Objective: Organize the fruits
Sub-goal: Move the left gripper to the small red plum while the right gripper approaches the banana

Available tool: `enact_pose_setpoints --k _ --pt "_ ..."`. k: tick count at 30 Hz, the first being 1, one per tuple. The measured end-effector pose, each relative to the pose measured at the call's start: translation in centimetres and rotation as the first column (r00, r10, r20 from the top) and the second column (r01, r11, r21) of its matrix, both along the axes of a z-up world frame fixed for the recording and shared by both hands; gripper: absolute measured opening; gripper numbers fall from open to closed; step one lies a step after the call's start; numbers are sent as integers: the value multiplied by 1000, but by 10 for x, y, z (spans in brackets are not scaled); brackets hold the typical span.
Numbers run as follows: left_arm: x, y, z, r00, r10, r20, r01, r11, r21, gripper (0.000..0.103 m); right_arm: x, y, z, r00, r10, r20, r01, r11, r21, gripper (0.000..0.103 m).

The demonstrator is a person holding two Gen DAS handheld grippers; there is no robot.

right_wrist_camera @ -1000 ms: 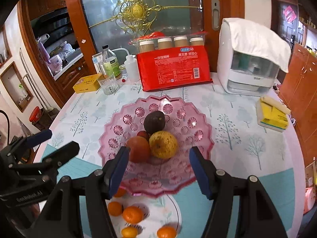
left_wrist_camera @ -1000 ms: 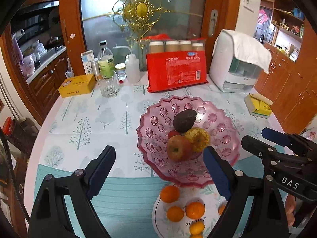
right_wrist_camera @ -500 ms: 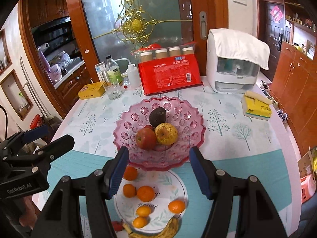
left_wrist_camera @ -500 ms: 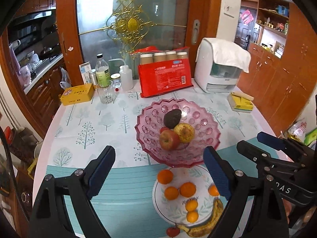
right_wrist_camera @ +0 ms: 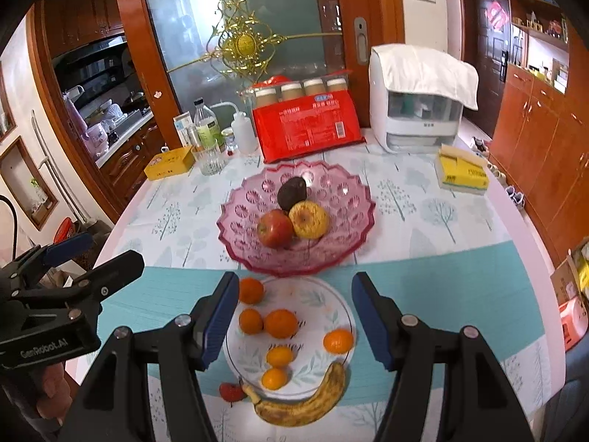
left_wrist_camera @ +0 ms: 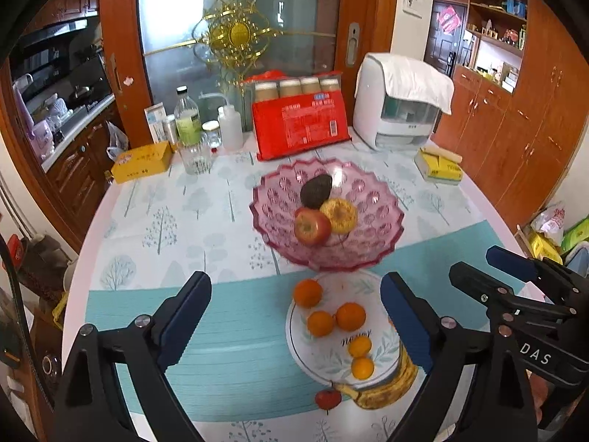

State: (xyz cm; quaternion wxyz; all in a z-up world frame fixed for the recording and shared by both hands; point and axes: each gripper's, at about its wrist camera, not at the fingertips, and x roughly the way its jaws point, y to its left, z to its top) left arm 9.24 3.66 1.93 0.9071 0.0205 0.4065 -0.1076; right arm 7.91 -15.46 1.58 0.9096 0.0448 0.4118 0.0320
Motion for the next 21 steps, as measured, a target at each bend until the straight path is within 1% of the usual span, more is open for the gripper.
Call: enact_pose_setpoints --k 4,8,12,16,21 --pt "-5 1 -18 999 -21 -28 22 1000 9 93 -8 0 -15 999 -20 -28 20 1000 1 64" --pt "-7 2 -44 995 -50 -91 51 999 6 93 -16 -6 -38 996 -47 -75 48 999 21 64" --pt "-9 1 -63 989 -66 -130 68 998 13 93 -22 -14 -58 990 -74 -120 78 996 37 64" --pt "-11 -3 -74 987 -78 -141 83 996 32 93 -29 -21 -77 982 -99 -163 109 993 52 64" --pt "-12 -7 -86 981 -93 -168 100 994 35 93 -35 -25 -97 970 -122 -210 136 989 56 64"
